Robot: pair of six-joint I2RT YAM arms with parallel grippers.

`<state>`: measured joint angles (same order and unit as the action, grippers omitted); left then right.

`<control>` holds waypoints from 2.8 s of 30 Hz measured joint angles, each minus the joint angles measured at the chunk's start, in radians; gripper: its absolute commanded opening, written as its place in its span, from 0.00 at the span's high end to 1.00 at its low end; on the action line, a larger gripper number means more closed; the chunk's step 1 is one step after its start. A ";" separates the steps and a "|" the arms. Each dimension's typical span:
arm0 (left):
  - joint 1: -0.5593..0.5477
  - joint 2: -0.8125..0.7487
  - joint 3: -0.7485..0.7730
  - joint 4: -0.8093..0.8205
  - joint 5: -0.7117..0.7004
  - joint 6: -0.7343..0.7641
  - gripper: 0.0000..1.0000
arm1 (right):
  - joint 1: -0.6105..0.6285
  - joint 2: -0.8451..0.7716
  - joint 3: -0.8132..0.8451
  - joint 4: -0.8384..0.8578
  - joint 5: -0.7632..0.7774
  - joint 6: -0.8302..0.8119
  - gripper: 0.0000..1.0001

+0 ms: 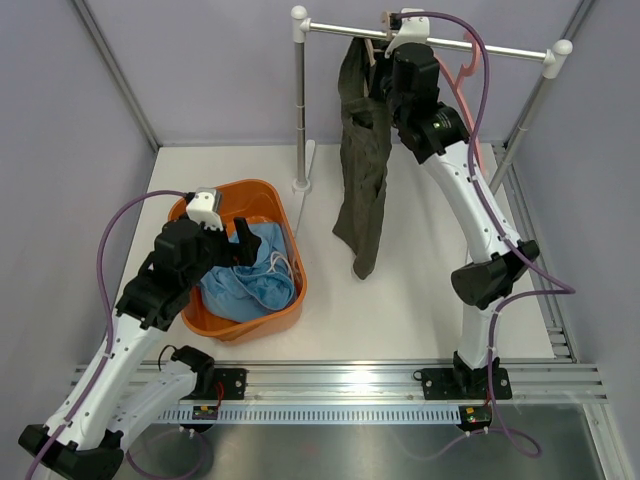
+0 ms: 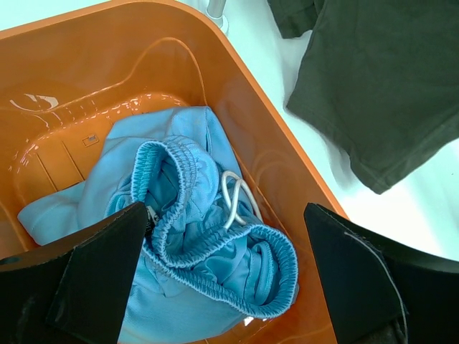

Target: Remove the shorts from the hanger

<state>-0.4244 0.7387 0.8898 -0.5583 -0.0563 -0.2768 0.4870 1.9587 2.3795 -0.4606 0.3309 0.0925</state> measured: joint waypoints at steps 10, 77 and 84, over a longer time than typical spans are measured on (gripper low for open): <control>0.000 0.005 0.008 0.004 0.000 0.000 0.03 | 0.000 -0.094 -0.089 0.000 -0.003 -0.008 1.00; -0.332 0.968 0.992 0.183 -0.307 0.026 1.00 | 0.091 -0.788 -0.678 -0.286 -0.328 0.050 1.00; -0.263 1.029 1.087 0.146 -0.261 0.014 1.00 | 0.098 -0.819 -0.678 -0.286 -0.349 0.051 1.00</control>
<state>-0.6876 1.7679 1.9766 -0.4122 -0.3176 -0.2626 0.5846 1.1397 1.7020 -0.7464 -0.0177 0.1432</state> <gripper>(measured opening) 0.024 0.158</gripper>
